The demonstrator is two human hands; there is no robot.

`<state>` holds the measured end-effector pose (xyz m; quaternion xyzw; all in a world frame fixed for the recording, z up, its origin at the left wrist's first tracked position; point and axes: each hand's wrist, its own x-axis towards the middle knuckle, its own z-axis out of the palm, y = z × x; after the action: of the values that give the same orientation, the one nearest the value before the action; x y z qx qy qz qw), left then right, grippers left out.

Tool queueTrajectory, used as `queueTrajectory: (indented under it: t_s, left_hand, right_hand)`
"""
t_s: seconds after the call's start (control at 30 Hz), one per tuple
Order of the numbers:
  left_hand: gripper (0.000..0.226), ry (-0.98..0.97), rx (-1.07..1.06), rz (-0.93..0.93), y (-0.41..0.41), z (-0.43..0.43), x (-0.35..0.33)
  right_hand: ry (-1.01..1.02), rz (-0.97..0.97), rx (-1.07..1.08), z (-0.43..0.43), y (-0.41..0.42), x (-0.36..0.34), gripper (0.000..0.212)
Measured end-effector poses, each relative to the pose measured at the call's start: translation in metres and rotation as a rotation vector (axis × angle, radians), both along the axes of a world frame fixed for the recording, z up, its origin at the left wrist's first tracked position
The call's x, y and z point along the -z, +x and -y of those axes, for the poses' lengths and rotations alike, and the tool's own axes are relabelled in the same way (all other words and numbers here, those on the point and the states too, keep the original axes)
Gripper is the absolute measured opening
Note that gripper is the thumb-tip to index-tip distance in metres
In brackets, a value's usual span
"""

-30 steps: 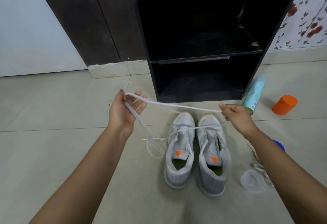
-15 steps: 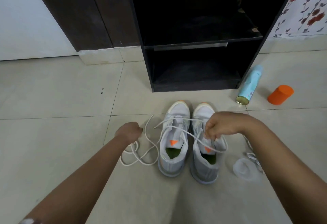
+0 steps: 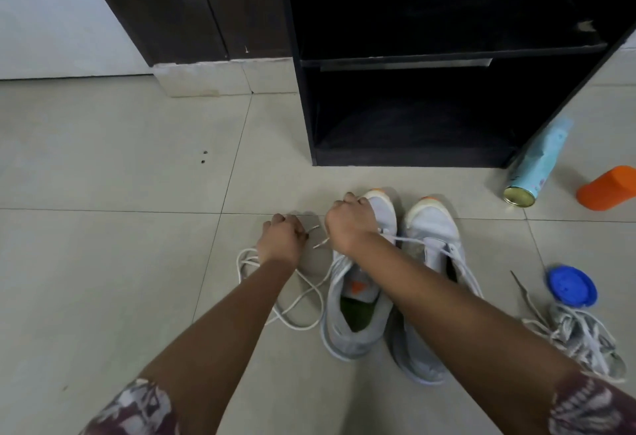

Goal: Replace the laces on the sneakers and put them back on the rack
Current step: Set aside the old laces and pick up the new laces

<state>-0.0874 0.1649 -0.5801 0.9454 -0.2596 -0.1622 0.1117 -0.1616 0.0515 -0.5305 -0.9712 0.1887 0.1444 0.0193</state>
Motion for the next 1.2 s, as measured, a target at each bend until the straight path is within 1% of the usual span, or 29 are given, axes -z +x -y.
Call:
queueTrajectory:
  t_s: [0.07, 0.1, 0.13, 0.17, 0.2, 0.23, 0.27, 0.3, 0.33, 0.4, 0.5, 0.57, 0.67, 0.73, 0.77, 0.83, 0.9, 0.97, 1.03, 1.13, 1.2]
  left_hand:
    - [0.025, 0.024, 0.011, 0.032, -0.004, -0.002, 0.005]
    - [0.025, -0.045, -0.055, -0.007, -0.007, -0.001, 0.006]
    - [0.022, -0.188, -0.174, -0.099, -0.012, 0.0, 0.002]
    - [0.019, -0.403, -0.354, -0.263, -0.019, 0.002, -0.008]
    - [0.016, -0.622, -0.527, -0.485, -0.027, 0.005, -0.02]
    - [0.015, -0.816, -0.655, -0.74, -0.036, 0.009, -0.033]
    - [0.016, -0.967, -0.707, -0.961, -0.045, 0.013, -0.046]
    - [0.015, -1.05, -0.701, -1.095, -0.052, 0.015, -0.056]
    - [0.014, -1.107, -0.685, -1.169, -0.059, 0.017, -0.064]
    - [0.012, -1.179, -0.666, -1.223, -0.071, 0.02, -0.079]
    - [0.011, -1.21, -0.661, -1.25, -0.082, 0.021, -0.094]
    - [0.008, -1.208, -0.623, -1.229, -0.088, 0.02, -0.103]
    - [0.005, -1.184, -0.598, -1.152, -0.096, 0.019, -0.119]
    - [0.011, -1.161, -0.53, -1.147, -0.103, 0.019, -0.13]
    - [0.014, -1.145, -0.479, -1.159, -0.107, 0.018, -0.137]
    - [0.015, -1.107, -0.386, -1.176, -0.114, 0.017, -0.147]
    - [0.016, -1.088, -0.348, -1.197, -0.119, 0.017, -0.157]
    - [0.014, -1.073, -0.346, -1.217, -0.122, 0.018, -0.165]
    - [0.011, -1.055, -0.332, -1.246, -0.124, 0.018, -0.174]
    - [0.013, -1.02, -0.307, -1.327, -0.123, 0.017, -0.185]
    - [0.012, -0.976, -0.263, -1.368, -0.121, 0.016, -0.194]
  right_hand:
    - [-0.002, 0.064, 0.012, -0.001, -0.002, 0.005, 0.028]
    - [0.024, 0.138, 0.037, -0.001, -0.005, 0.007, 0.027]
    - [0.088, 0.257, 0.095, 0.0, -0.009, 0.009, 0.024]
    - [0.212, 0.406, 0.205, 0.002, -0.015, 0.008, 0.021]
    - [0.381, 0.538, 0.336, 0.004, -0.021, 0.006, 0.017]
    - [0.561, 0.643, 0.446, 0.005, -0.028, 0.003, 0.014]
    - [0.705, 0.723, 0.517, 0.006, -0.035, -0.003, 0.01]
    - [0.804, 0.78, 0.567, 0.004, -0.041, -0.007, 0.006]
    - [0.872, 0.831, 0.6, 0.003, -0.048, -0.013, 0.003]
    - [0.94, 0.891, 0.629, 0.0, -0.06, -0.023, 0.008]
    - [1.02, 0.921, 0.648, 0.0, -0.075, -0.036, 0.007]
    - [1.061, 0.937, 0.653, -0.001, -0.085, -0.046, 0.007]
    - [0.992, 0.953, 0.621, -0.002, -0.101, -0.063, 0.015]
    - [0.961, 0.967, 0.612, 0.005, -0.112, -0.076, 0.019]
    - [0.995, 0.95, 0.597, 0.01, -0.117, -0.083, 0.021]
    - [1.13, 0.891, 0.537, 0.016, -0.125, -0.095, 0.031]
    - [1.2, 0.91, 0.467, 0.015, -0.131, -0.105, 0.032]
    - [1.115, 0.996, 0.407, 0.009, -0.137, -0.112, 0.03]
    - [0.954, 1.061, 0.345, 0.003, -0.144, -0.121, 0.03]
    - [0.818, 1.067, 0.245, 0.002, -0.149, -0.132, 0.04]
    - [0.719, 1.041, 0.137, 0.004, -0.154, -0.138, 0.04]
